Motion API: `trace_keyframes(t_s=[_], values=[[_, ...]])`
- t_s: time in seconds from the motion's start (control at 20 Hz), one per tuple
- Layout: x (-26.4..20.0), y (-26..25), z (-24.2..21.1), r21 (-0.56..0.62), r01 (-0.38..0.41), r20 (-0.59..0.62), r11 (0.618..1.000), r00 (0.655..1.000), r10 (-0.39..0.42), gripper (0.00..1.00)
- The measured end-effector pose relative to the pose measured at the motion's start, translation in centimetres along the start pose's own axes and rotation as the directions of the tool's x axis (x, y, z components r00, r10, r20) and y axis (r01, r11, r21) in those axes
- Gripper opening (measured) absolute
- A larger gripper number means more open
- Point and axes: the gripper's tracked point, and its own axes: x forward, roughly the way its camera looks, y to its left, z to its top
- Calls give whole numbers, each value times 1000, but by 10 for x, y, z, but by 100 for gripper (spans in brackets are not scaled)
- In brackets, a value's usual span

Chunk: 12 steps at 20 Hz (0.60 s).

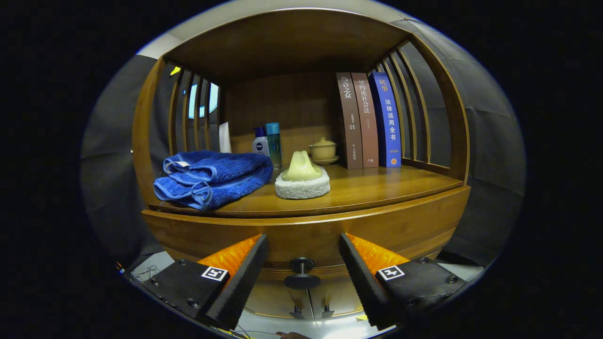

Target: Pull open the drawer, take out the items inside it, and place them on the countertop above the cabinet.

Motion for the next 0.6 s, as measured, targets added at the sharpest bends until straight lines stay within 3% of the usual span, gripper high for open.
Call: trace_keyframes(t_s=[0.6], values=[[-3, 5, 8, -21, -8, -14, 1000, 1000, 8, 99]])
